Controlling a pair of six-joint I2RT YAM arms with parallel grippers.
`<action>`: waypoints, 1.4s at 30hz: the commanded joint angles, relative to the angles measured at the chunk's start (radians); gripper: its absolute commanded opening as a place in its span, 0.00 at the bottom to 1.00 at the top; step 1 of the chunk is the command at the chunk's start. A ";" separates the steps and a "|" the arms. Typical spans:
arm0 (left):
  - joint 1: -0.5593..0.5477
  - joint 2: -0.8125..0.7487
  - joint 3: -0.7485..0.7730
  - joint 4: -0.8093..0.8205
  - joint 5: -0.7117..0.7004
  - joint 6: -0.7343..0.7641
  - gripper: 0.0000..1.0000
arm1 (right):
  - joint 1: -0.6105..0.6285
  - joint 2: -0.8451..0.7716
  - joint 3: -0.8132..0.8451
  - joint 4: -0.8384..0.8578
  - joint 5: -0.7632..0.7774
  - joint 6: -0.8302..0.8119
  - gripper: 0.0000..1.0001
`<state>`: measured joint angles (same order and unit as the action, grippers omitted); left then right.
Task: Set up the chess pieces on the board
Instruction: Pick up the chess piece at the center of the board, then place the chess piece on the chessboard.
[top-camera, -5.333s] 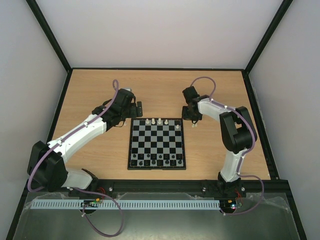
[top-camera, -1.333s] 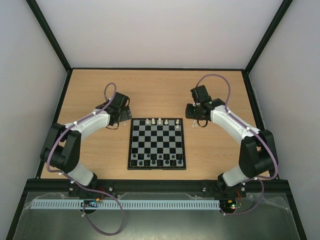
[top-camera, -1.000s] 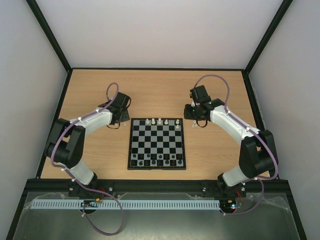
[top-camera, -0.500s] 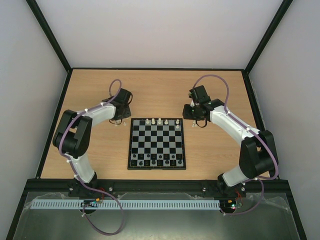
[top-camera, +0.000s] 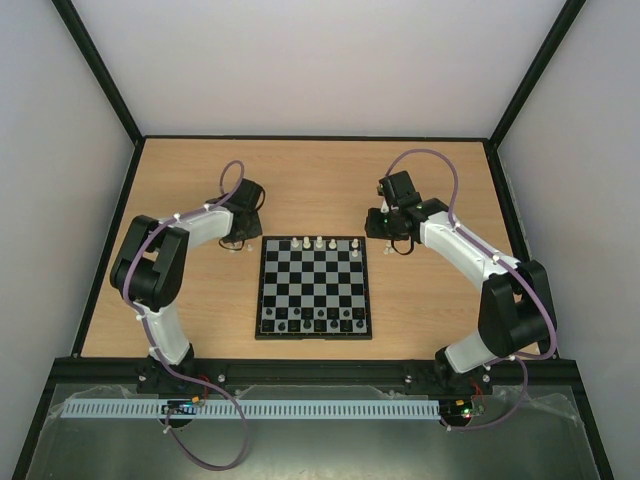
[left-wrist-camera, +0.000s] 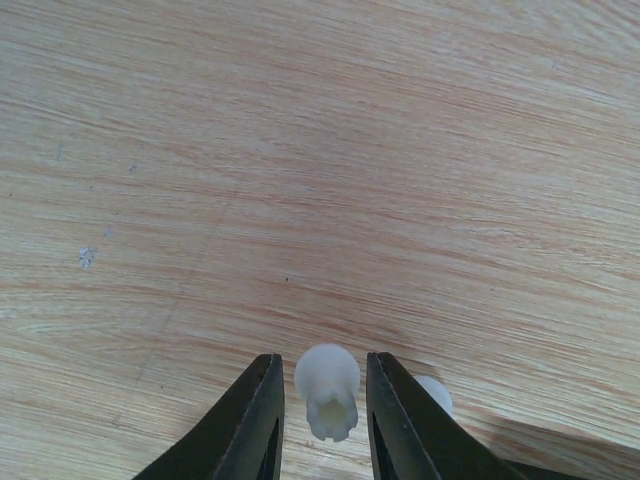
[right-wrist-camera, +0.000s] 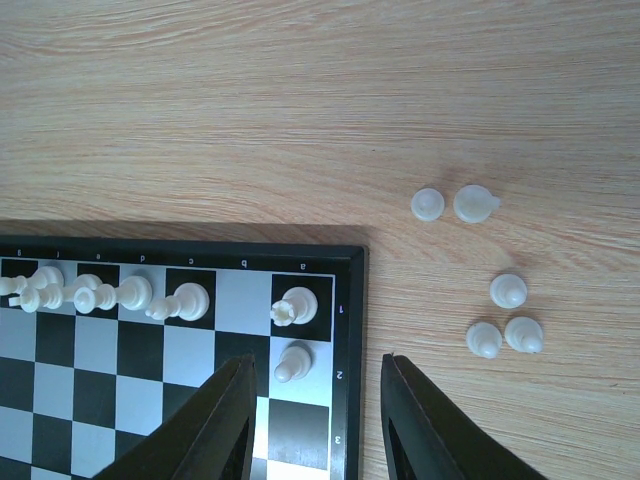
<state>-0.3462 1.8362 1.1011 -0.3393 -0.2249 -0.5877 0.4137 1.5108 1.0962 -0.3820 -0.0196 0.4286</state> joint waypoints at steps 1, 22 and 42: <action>0.007 0.015 0.009 0.018 0.008 0.008 0.21 | 0.007 -0.010 -0.015 -0.012 -0.011 -0.014 0.35; -0.097 -0.202 0.050 -0.149 0.023 0.039 0.05 | 0.008 -0.024 -0.015 -0.017 -0.016 -0.015 0.35; -0.232 -0.034 0.084 -0.133 0.032 0.022 0.09 | 0.008 -0.032 -0.020 -0.019 -0.025 -0.017 0.35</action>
<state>-0.5739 1.7756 1.1576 -0.4587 -0.1829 -0.5610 0.4149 1.5105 1.0943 -0.3805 -0.0257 0.4259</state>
